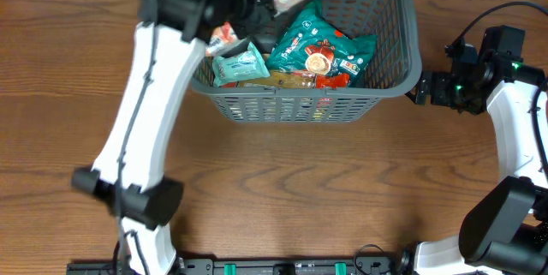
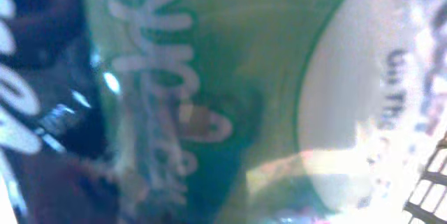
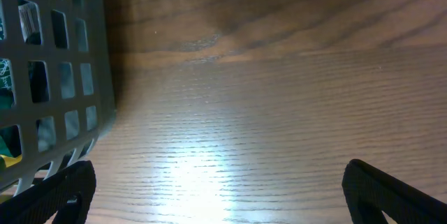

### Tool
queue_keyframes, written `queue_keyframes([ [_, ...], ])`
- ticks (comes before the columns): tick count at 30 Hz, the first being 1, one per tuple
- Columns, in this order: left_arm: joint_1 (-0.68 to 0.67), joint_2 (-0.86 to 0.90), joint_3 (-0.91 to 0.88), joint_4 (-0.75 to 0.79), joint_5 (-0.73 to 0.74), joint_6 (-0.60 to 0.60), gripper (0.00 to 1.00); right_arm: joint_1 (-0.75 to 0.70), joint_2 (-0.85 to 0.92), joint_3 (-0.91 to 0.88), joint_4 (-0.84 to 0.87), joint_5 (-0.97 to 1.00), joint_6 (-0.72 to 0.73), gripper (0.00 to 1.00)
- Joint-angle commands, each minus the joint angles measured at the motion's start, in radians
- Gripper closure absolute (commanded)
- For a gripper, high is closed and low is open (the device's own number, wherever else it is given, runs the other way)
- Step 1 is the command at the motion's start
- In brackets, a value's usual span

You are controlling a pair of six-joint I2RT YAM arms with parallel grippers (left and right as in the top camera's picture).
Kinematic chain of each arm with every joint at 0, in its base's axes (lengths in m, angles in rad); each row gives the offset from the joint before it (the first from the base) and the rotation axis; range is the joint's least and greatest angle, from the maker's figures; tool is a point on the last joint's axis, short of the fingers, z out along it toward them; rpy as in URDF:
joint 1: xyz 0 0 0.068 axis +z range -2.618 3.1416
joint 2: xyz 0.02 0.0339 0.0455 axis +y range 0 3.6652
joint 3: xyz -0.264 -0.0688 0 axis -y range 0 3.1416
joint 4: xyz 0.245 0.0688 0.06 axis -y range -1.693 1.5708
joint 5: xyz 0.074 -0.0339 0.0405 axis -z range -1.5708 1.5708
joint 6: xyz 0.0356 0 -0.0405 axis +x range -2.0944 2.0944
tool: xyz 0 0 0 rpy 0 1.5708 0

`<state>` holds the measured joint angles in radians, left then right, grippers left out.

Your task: Pack container

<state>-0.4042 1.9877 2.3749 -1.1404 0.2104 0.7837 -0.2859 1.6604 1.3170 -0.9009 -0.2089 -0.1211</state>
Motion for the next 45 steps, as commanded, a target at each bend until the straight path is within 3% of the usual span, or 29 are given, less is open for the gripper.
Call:
queue_keyframes([
  [1, 0.002, 0.076, 0.012, 0.012, 0.008, 0.035, 0.94, -0.008, -0.007, 0.003, 0.001, -0.001, -0.015, 0.01],
  [9, 0.0, 0.204, 0.012, 0.021, 0.07, 0.023, 0.94, -0.008, -0.007, 0.003, 0.003, -0.002, -0.015, 0.01],
  [10, 0.0, 0.213, 0.012, 0.02, 0.07, 0.023, 0.91, -0.008, -0.007, 0.003, 0.003, -0.002, -0.015, 0.01],
  [11, 0.0, 0.217, 0.012, 0.02, 0.07, 0.01, 0.68, -0.008, -0.007, 0.003, 0.003, -0.001, -0.016, 0.01],
  [12, 0.0, 0.22, 0.012, 0.02, 0.07, 0.002, 0.32, -0.008, -0.007, 0.003, 0.003, -0.001, -0.016, 0.01],
  [13, 0.0, 0.221, 0.012, 0.019, 0.07, -0.008, 0.16, -0.008, -0.007, 0.003, 0.003, -0.001, -0.016, 0.01],
  [17, 0.0, 0.218, 0.012, 0.005, 0.067, -0.037, 0.02, -0.008, -0.007, 0.003, 0.005, -0.001, -0.016, 0.01],
  [20, 0.0, 0.207, 0.012, -0.03, 0.011, -0.054, 0.01, -0.008, -0.007, 0.004, 0.014, -0.001, -0.028, 0.01],
  [24, 0.006, 0.158, 0.012, -0.036, -0.131, -0.166, 0.01, -0.008, -0.019, 0.006, 0.077, -0.002, -0.026, 0.01],
  [30, 0.07, 0.001, 0.012, -0.008, -0.191, -0.238, 0.01, -0.01, -0.065, 0.093, 0.121, -0.001, -0.034, 0.01],
  [37, 0.231, -0.182, 0.012, -0.085, -0.304, -0.392, 0.01, -0.008, -0.073, 0.342, 0.04, 0.054, -0.034, 0.01],
  [45, 0.433, -0.294, 0.012, -0.246, -0.256, -0.536, 0.01, -0.008, -0.142, 0.457, -0.069, 0.082, -0.037, 0.01],
])
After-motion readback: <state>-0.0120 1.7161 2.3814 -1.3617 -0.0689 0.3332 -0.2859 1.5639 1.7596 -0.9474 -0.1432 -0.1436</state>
